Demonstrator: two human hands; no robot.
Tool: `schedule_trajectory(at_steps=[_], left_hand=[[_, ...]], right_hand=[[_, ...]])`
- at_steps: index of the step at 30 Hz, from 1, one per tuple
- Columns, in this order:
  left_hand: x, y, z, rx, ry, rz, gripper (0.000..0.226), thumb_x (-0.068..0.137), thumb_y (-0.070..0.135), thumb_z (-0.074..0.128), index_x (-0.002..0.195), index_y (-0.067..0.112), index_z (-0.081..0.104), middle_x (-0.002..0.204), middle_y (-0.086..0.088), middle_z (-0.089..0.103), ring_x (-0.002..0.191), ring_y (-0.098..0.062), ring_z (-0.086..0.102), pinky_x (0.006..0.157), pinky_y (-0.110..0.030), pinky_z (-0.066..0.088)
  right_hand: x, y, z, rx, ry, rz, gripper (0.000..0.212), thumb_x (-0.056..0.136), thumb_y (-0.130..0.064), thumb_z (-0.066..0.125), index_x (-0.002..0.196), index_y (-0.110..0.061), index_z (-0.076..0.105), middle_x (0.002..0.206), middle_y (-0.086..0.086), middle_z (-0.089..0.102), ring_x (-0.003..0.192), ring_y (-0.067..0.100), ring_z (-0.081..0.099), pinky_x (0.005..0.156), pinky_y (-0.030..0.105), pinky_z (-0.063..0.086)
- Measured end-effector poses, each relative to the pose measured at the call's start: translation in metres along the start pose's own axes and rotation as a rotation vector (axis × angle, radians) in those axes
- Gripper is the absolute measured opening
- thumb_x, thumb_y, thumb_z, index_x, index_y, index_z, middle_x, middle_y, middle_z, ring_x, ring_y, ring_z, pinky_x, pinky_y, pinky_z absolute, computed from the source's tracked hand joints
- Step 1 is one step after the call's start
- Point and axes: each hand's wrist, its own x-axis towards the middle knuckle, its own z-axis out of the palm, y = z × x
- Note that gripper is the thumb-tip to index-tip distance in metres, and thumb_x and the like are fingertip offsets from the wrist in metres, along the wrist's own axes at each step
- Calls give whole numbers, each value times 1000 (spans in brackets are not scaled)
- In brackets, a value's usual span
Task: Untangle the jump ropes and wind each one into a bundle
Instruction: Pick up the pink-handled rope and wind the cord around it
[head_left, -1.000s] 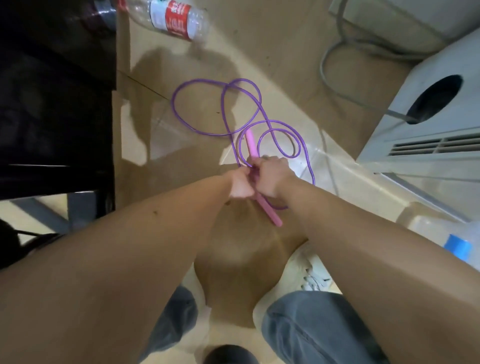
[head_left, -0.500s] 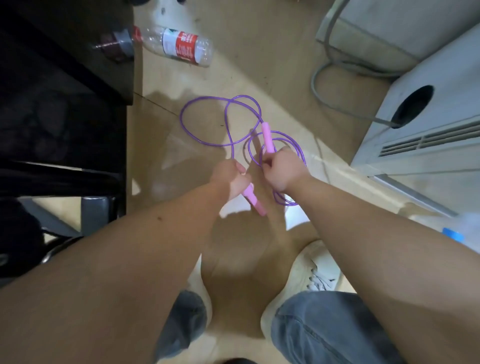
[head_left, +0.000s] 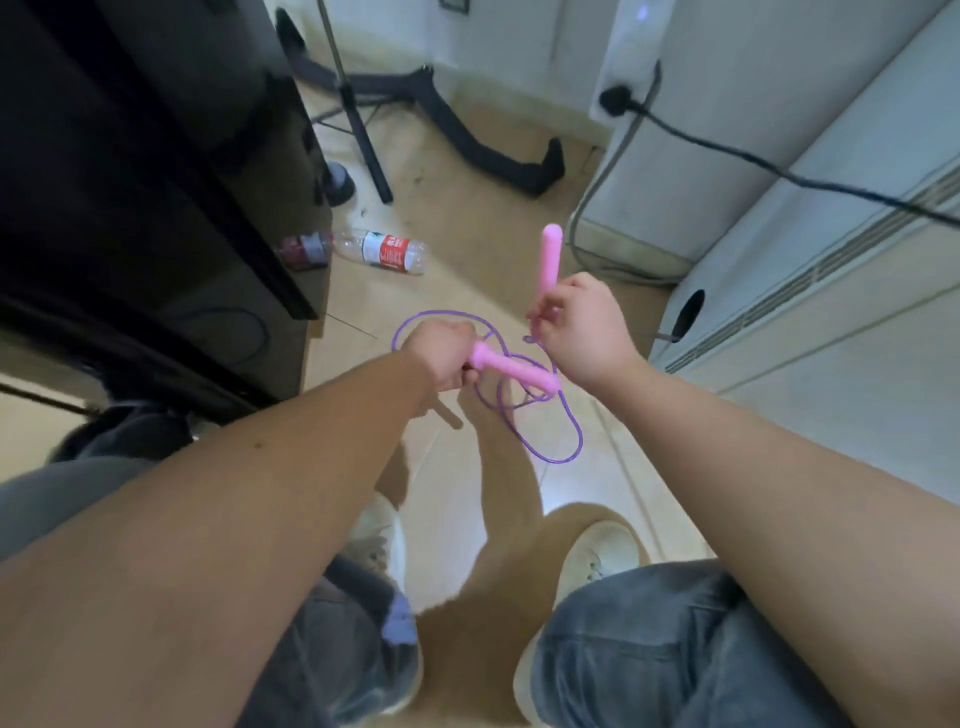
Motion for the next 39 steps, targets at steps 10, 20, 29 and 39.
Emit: schedule_trajectory(at_steps=[10,20,29,39], left_hand=[[-116,83,2,-613,-142,14,16,97,4,49,100,8,64,71,-4,57,51,-6,56,42,-13,50],[-200,99,22,-405,-206,-20,22,86,20,40,75,14,57,52,4,49,42,-3,37,35,-9,25],[-213,97,27,-30,-136,90,53,98,50,24,72,13,51,54,0,45,44,-12,33,44,-18,25],[-168,96,24,284,-48,858,46,107,44,26,97,24,65,97,0,66,96,-19,59,75,-23,43]], right_hand=[[-77,-67,-112,523,-64,-32,47,91,0,66,119,-29,41,100,14,60,87,29,72,75,48,62],[-131,-108,-183,782,-126,91,30,85,-6,75,107,5,58,96,29,62,87,39,64,92,71,45],[-138,-105,-193,882,-127,132,35,85,-9,73,109,10,56,91,20,61,83,29,60,84,53,50],[-97,-86,-195,1003,-48,166,12,94,-15,66,102,-6,66,99,15,74,97,33,72,84,57,58]])
